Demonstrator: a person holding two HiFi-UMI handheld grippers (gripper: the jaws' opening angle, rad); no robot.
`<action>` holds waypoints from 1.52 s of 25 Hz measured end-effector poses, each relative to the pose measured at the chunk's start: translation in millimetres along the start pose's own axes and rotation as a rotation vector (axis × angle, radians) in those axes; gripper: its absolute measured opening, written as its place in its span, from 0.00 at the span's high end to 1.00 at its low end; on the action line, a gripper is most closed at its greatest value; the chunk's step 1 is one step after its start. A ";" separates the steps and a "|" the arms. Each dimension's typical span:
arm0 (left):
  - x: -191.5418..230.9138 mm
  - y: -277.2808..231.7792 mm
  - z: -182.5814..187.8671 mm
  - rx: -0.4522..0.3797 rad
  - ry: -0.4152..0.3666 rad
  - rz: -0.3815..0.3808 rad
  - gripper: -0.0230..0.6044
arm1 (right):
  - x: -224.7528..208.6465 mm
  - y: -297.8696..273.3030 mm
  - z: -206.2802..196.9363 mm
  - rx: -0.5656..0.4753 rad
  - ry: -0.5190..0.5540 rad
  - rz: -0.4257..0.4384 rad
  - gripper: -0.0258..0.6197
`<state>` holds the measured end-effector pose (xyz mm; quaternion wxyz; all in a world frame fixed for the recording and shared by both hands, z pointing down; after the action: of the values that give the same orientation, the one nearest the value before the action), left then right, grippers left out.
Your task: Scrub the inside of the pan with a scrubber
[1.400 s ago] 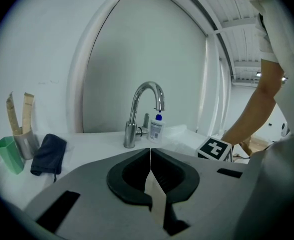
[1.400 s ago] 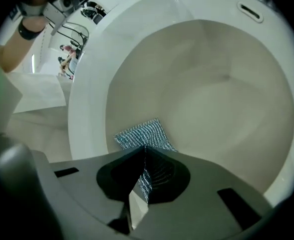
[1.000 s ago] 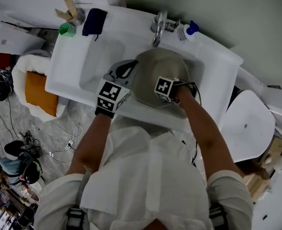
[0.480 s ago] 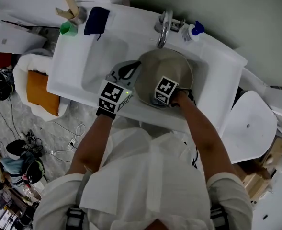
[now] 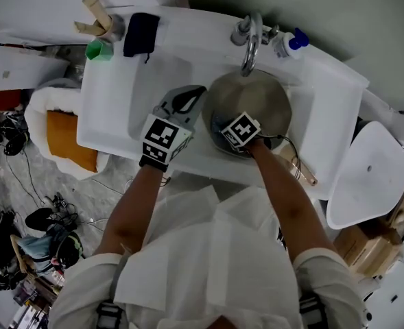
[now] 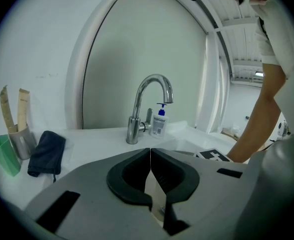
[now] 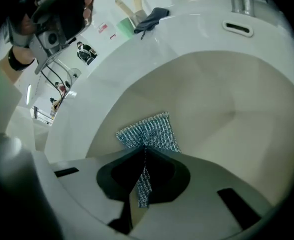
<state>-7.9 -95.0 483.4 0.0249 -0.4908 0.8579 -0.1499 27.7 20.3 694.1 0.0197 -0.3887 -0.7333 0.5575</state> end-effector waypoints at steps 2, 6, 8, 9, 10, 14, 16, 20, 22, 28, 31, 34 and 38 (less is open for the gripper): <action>2.0 0.2 -3.6 0.009 0.002 -0.006 0.94 | -9.1 -4.0 9.3 -0.026 0.003 -0.041 0.94; 4.3 0.8 -9.0 0.018 0.007 -0.016 0.94 | -30.9 -7.4 33.0 -0.103 -0.060 -0.097 0.94; 5.3 1.0 -10.2 0.022 0.007 -0.020 0.94 | -44.2 -7.7 45.1 -0.142 -0.113 -0.129 0.94; 5.7 1.2 -10.6 0.024 0.007 -0.021 0.94 | -50.8 -7.4 49.3 -0.156 -0.133 -0.146 0.94; 5.9 1.5 -11.1 0.026 0.009 -0.023 0.94 | -57.3 -6.7 52.5 -0.168 -0.151 -0.162 0.94; 6.7 1.8 -15.1 0.031 0.011 -0.030 0.94 | -88.8 3.9 63.2 -0.258 -0.263 -0.239 0.94; 7.2 2.1 -17.1 0.034 0.009 -0.030 0.94 | -106.1 13.9 68.1 -0.315 -0.330 -0.287 0.94; 5.5 0.9 -16.9 0.034 0.012 -0.036 0.94 | -133.5 34.8 63.3 -0.372 -0.400 -0.382 0.94; 5.1 0.0 -17.1 0.033 0.012 -0.039 0.94 | -144.9 46.1 55.7 -0.331 -0.350 -0.451 0.94; 0.7 -5.5 -15.6 0.013 0.023 -0.047 0.94 | -163.1 73.2 34.6 0.045 0.150 -0.568 0.94; -0.9 -9.0 -13.0 -0.008 0.031 -0.049 0.94 | -162.1 80.0 17.2 0.248 0.310 -0.552 0.94; -2.1 -10.7 -11.7 -0.021 0.036 -0.048 0.94 | -156.1 85.7 -6.2 0.428 0.361 -0.517 0.94; -2.5 -9.1 -12.3 -0.025 0.045 -0.047 0.94 | -142.2 92.4 -38.4 0.568 0.303 -0.431 0.94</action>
<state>-1.3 -94.3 497.5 -0.0040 -0.5075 0.8484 -0.1506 195.2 -26.1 689.1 0.3514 -0.2825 -0.6033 0.6578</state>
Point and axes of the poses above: the fingertips, and each gripper's own axes: y backward along the fingers, x to its left, z out of its top, the point moved 1 cm from there along y, backward along the fingers, and after that the axes turned 8 degrees about -x, right-handed, at the moved point
